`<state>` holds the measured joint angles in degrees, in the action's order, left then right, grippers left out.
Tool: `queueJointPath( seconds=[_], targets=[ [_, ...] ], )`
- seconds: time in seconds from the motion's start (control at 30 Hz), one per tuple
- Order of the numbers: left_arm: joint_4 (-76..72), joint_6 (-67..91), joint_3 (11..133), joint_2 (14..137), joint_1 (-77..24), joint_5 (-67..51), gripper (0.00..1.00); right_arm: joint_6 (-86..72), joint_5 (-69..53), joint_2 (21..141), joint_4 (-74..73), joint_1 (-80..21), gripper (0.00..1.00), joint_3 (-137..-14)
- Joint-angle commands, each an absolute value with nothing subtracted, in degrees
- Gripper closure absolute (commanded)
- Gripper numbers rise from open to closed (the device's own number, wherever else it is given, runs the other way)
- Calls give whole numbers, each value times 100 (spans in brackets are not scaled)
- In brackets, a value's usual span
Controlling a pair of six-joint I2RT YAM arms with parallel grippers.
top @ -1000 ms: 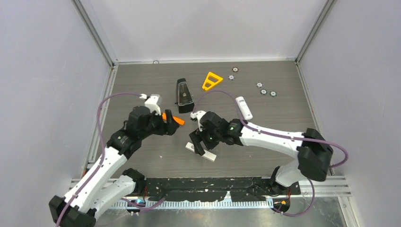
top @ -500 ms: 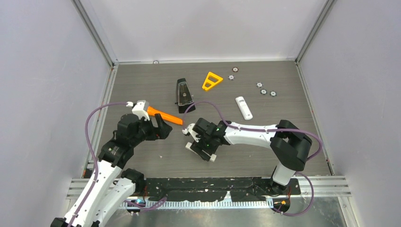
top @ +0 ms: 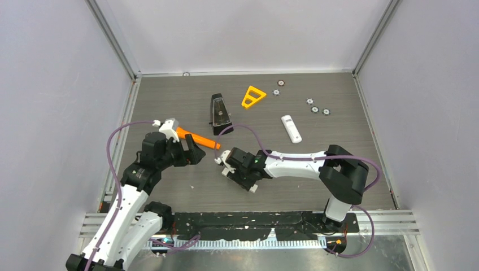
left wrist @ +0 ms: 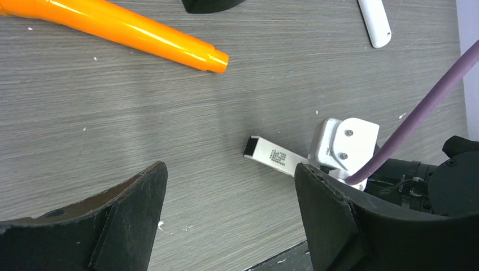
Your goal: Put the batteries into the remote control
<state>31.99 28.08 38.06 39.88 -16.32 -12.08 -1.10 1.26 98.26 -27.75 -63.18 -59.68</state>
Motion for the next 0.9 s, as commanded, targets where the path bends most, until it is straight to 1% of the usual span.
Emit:
queueJointPath(
  seconds=[0.0, 0.07, 0.13, 0.23, 0.37, 0.5, 0.6, 0.67, 0.7, 0.8, 0.87],
  targets=[
    [3138, 2652, 4100, 3990, -1548, -1387, 16, -514, 925, 9771, -2524, -6304, 73, -5966],
    [3175, 2610, 4142, 3990, -1530, -1375, 16, -655, 1119, 9682, -2448, -6235, 79, -5919],
    [3207, 2589, 4173, 3986, -1508, -1379, 16, -814, 1260, 9550, -2345, -6100, 82, -5844],
    [3237, 2562, 4198, 3990, -1495, -1401, 16, -1147, 1425, 9283, -2250, -5747, 82, -5738],
    [3323, 2534, 4298, 4012, -1494, -1439, 16, -1332, 1411, 9011, -2171, -4956, 82, -5590],
    [3548, 2614, 4528, 4078, -1494, -1514, 15, -1127, 1265, 9206, -1964, -4047, 82, -5687],
    [3886, 2652, 4764, 4206, -1494, -1482, 10, -932, 1195, 9523, -1917, -3720, 82, -5925],
    [4142, 2774, 4908, 4284, -1494, -1304, 5, -876, 1185, 9832, -1915, -3558, 81, -6121],
    [4293, 2837, 4965, 4307, -1494, -1218, 2, -864, 1142, 9908, -1911, -3462, 81, -6241],
    [4551, 2926, 5010, 4236, -1494, -1004, 0, -892, 1036, 10212, -1898, -3324, 78, -6428],
    [4615, 2980, 4981, 4078, -1499, -856, 0, -948, 1024, 10306, -1949, -3274, 72, -6533]
  ],
)
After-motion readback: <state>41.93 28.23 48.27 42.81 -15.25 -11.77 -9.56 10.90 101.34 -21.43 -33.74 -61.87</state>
